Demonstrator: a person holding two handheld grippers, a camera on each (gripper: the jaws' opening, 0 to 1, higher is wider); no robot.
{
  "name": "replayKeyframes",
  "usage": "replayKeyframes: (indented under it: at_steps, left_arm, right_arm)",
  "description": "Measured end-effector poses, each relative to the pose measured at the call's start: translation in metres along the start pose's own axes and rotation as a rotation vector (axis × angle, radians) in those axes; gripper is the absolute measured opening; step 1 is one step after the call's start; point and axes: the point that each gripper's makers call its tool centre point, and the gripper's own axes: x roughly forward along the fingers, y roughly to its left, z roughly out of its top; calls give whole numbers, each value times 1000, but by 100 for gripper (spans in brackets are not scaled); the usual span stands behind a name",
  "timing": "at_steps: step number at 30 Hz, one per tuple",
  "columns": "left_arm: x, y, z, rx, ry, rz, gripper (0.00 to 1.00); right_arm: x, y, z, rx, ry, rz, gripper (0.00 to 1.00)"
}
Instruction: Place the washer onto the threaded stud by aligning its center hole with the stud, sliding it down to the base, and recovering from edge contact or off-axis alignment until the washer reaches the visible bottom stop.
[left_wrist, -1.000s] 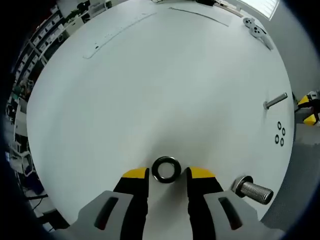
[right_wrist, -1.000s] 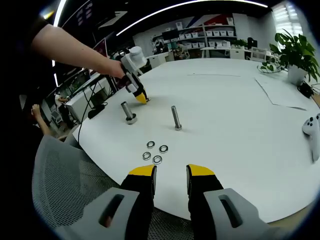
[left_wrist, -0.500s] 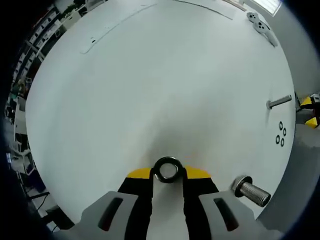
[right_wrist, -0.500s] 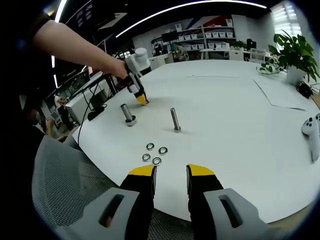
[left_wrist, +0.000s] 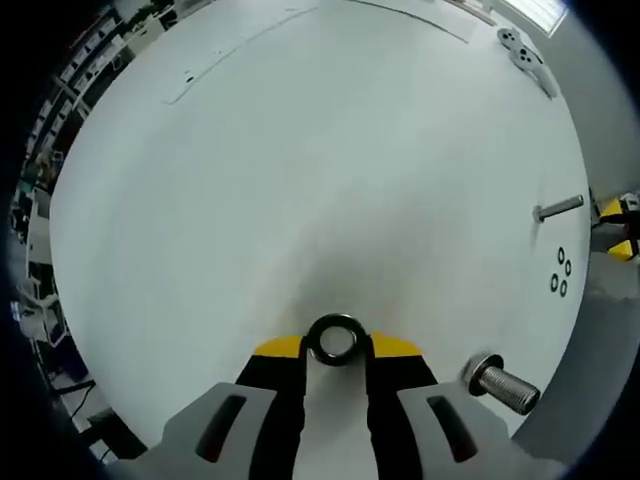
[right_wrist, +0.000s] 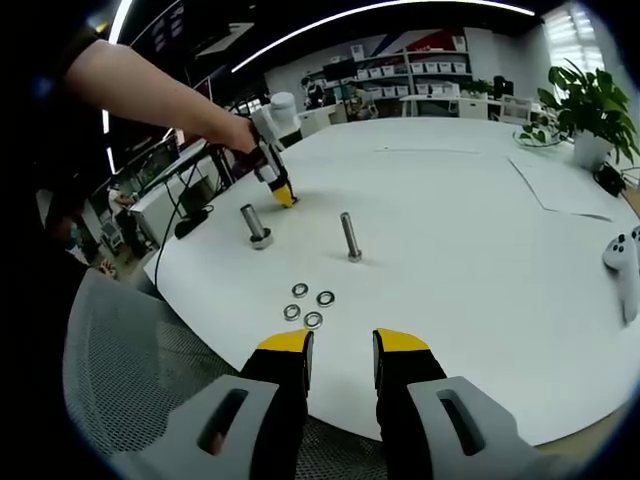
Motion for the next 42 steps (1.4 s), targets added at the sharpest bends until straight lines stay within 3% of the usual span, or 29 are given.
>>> replayKeyframes:
  at_steps: [9,20,33,42]
  left_arm:
    - [-1,-4,0,48,13,31,19]
    - [-6,-10,-7,85,18,19,18]
    - [-42,-24,-9,119,-33,-15,18]
    - [-72,-46,-14,195,-59,-37,19]
  right_arm:
    - [-1,0,2,-1,-10,0,27]
    - [-1,0,3,-1,-16,0,27]
    - [-1,0,3,-4,-13,2,27]
    - [0,0,2,-2,-9,2,27]
